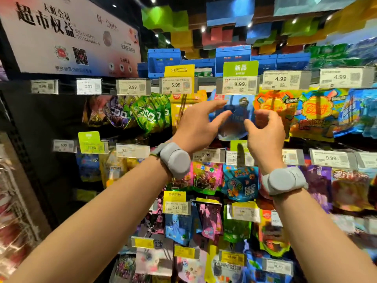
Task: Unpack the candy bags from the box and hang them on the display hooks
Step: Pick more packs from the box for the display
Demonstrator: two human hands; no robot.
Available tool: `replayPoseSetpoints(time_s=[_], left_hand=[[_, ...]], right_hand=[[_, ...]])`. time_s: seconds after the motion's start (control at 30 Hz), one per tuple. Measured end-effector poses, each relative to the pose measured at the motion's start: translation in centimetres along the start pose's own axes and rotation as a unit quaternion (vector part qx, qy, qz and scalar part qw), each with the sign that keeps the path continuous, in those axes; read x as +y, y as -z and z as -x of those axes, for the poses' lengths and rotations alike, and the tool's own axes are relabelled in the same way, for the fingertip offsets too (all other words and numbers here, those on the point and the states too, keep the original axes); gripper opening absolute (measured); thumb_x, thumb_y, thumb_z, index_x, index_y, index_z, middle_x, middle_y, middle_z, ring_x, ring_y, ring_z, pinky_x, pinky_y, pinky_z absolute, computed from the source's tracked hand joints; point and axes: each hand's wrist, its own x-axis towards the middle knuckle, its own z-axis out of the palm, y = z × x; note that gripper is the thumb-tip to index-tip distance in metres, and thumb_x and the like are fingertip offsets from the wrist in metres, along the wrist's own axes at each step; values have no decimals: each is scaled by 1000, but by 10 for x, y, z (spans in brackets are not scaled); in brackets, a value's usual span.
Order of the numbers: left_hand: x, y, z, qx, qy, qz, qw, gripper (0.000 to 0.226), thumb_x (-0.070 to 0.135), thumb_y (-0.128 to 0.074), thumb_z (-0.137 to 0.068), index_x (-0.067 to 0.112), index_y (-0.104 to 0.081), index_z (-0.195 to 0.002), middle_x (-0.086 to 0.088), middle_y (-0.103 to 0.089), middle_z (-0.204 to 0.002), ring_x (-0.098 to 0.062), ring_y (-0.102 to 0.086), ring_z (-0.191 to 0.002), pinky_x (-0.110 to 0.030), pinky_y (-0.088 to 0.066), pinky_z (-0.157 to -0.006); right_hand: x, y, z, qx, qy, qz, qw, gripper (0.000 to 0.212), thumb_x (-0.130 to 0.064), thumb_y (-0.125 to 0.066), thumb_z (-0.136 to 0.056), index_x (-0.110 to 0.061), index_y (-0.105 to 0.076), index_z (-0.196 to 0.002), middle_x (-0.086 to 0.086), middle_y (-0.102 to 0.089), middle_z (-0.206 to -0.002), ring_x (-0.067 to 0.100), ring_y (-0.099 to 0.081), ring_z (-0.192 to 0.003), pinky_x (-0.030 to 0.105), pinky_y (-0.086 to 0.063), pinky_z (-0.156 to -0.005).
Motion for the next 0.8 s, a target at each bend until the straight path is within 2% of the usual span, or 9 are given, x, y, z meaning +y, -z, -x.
replayPoseSetpoints(time_s=[0.07,0.2,0.27,0.4,0.5,0.57,0.63,0.7,0.8], left_hand=[[2,-7,19,17,79,136,987,29,31,-63,-94,17,-69,-119,3,-72,-111,-9,-65,-102,-28,-51,-92],[-1,-21,60,7,231,345,910,23,27,-59,-97,16,-70,-114,0,-75,-98,-11,-69,-99,-37,-56,-89],[-3,-25,81,0,265,375,888,20,28,-57,-98,18,-69,-110,-2,-75,-96,-15,-69,-96,-38,-55,-88],[-12,-30,126,-18,318,410,855,16,25,-53,-100,23,-68,-104,-8,-74,-102,-14,-68,-88,-31,-57,-72],[-29,-48,173,-46,384,410,826,17,27,-52,-100,23,-67,-108,-3,-74,-98,-14,-68,-86,-28,-56,-70],[-36,-59,207,-58,428,418,799,18,25,-52,-100,21,-66,-110,-3,-72,-98,-14,-65,-86,-26,-54,-68],[-49,-71,244,-68,485,405,772,16,25,-53,-100,21,-67,-105,-1,-72,-93,-12,-64,-82,-25,-52,-66],[-59,-80,277,-77,524,396,750,16,24,-54,-99,18,-67,-106,0,-71,-90,-11,-62,-77,-25,-51,-64],[-80,-91,329,-93,569,373,727,16,27,-57,-98,17,-69,-98,0,-71,-85,-13,-61,-75,-31,-52,-65]], right_hand=[[2,0,18,-3,-10,-33,999,23,-24,-71,-87,-24,-61,-108,2,-63,-109,14,-60,-96,30,-49,-89],[14,-8,62,-46,-74,-111,990,16,-28,-70,-87,-27,-64,-102,-5,-69,-99,12,-66,-89,41,-57,-84],[24,-13,82,-46,-89,-131,986,13,-29,-70,-86,-31,-65,-98,-4,-70,-97,13,-68,-87,41,-58,-82],[43,-18,132,-49,-147,-144,978,11,-16,-67,-92,-13,-68,-103,-3,-67,-89,-2,-60,-73,18,-51,-71],[67,-27,179,-74,-197,-137,968,5,-17,-65,-95,-16,-66,-100,0,-68,-88,6,-64,-78,18,-51,-70],[82,-31,211,-106,-221,-113,963,4,-14,-63,-95,-14,-66,-99,-6,-67,-86,-6,-61,-73,12,-47,-66],[101,-42,248,-143,-260,-84,951,4,-14,-63,-96,-17,-64,-98,-6,-66,-85,-6,-61,-72,17,-48,-67],[117,-42,278,-174,-290,-68,939,5,-16,-62,-96,-21,-63,-95,-4,-68,-85,4,-63,-74,25,-50,-67],[139,-40,329,-224,-353,-26,908,4,-21,-61,-97,-18,-64,-96,-4,-67,-85,8,-62,-76,24,-48,-69]])
